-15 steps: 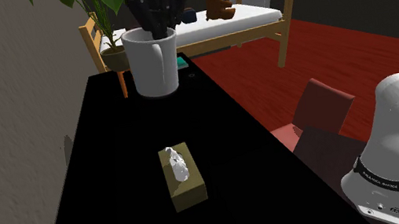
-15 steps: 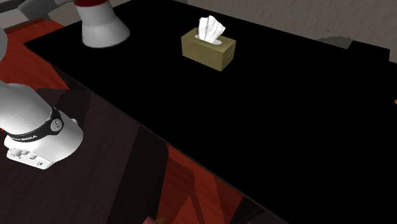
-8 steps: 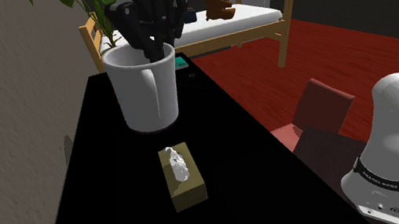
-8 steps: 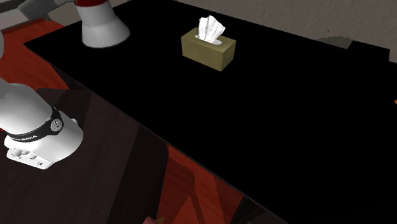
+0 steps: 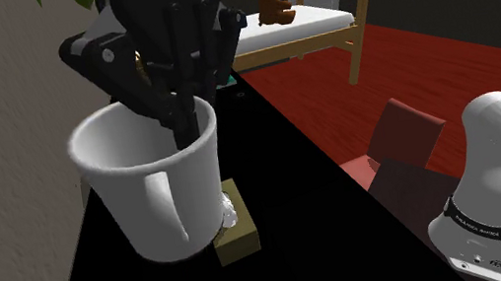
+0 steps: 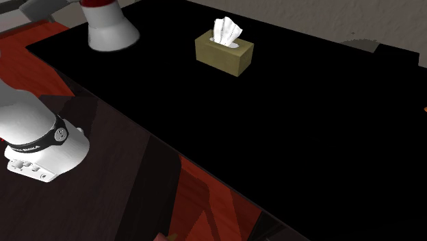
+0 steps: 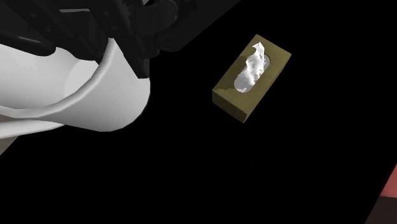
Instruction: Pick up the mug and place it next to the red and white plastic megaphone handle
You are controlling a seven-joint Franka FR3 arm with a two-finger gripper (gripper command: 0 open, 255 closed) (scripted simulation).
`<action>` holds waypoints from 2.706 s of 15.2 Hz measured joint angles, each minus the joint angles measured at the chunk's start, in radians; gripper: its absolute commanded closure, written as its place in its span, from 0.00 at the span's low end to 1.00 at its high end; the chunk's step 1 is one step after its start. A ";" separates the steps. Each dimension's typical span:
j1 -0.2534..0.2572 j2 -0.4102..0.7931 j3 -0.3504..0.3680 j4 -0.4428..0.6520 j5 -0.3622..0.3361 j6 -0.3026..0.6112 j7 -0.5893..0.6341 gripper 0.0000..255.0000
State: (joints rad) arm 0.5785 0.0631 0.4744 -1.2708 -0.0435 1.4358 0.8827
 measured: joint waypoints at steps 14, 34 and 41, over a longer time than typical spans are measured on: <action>0.018 -0.053 0.017 -0.216 0.020 0.167 0.047 1.00; 0.011 -0.106 0.009 -0.543 0.046 0.448 0.033 1.00; 0.014 -0.096 0.012 -0.625 0.041 0.539 0.039 1.00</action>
State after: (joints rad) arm 0.5923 -0.0331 0.4861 -1.8961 -0.0024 1.9753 0.9219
